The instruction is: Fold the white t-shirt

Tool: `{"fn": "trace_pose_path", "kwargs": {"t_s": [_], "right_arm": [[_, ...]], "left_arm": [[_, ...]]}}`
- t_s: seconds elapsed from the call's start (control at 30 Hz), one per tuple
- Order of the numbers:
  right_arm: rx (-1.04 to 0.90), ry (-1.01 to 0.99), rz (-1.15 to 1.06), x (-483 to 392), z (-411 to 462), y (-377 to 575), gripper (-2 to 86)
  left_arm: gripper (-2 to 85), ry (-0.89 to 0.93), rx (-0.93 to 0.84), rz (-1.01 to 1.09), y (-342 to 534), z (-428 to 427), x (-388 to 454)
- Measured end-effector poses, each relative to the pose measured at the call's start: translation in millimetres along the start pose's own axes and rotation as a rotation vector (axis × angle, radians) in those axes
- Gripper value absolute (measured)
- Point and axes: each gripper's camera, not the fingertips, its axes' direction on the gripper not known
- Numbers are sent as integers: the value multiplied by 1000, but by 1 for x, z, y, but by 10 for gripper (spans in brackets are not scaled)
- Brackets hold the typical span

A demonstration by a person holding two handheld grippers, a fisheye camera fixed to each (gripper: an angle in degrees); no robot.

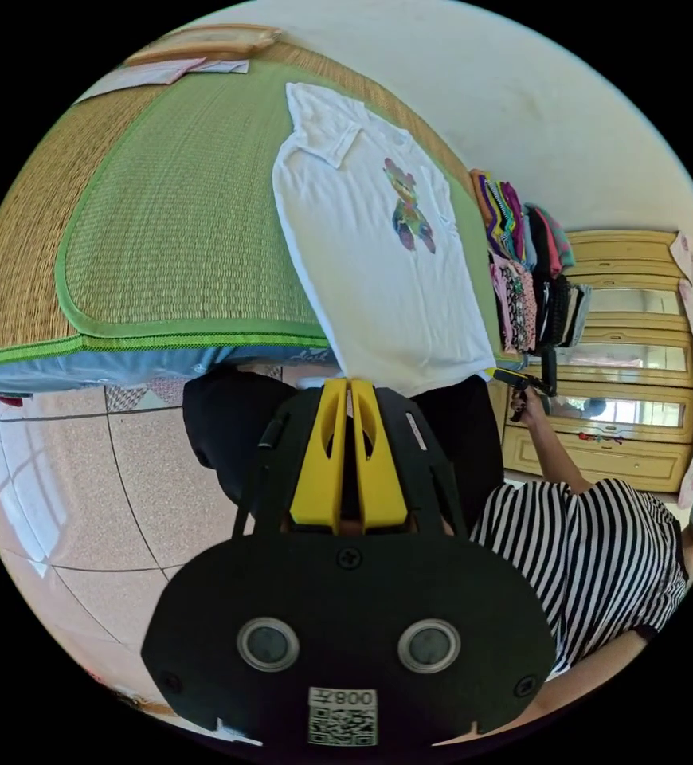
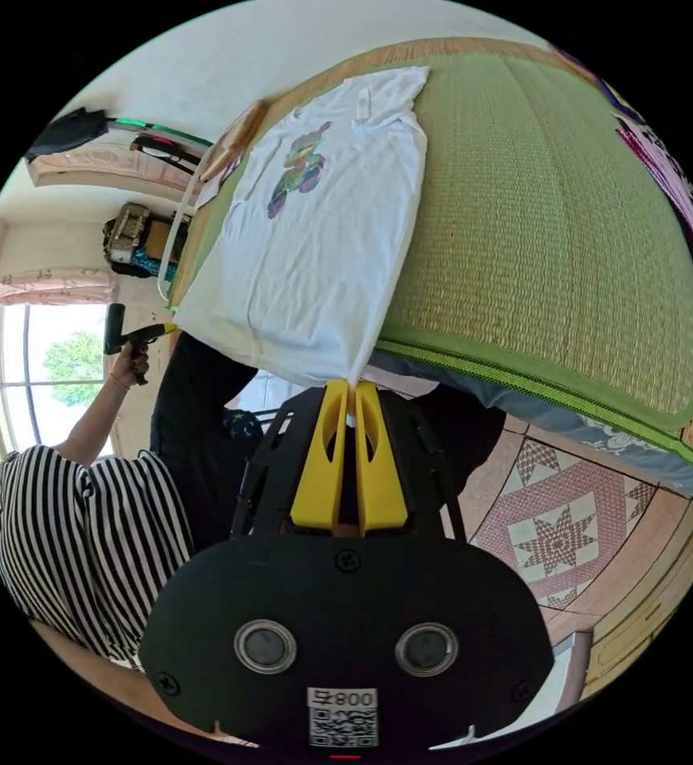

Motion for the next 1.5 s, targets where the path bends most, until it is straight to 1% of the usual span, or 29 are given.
{"fn": "trace_pose_path", "kwargs": {"t_s": [0.1,0.3,0.5,0.83,1.07,1.3,1.5], "right_arm": [[33,-83,-30,-1,-17,15,9],[113,-189,-49,-1,-42,51,7],[159,-253,-86,-8,-56,98,6],[201,-374,-119,-19,-57,177,6],[278,-480,-147,-24,-61,230,6],[327,-516,-233,-44,-76,271,5],[338,-516,-293,-65,-80,296,5]], "left_arm": [[6,58,49,19,24,-21,4],[5,169,141,41,78,-55,8],[4,257,213,26,139,-83,5],[4,360,298,4,240,-121,2],[3,430,372,-7,307,-147,1],[3,509,496,31,361,-181,4],[3,551,558,44,396,-203,5]]}}
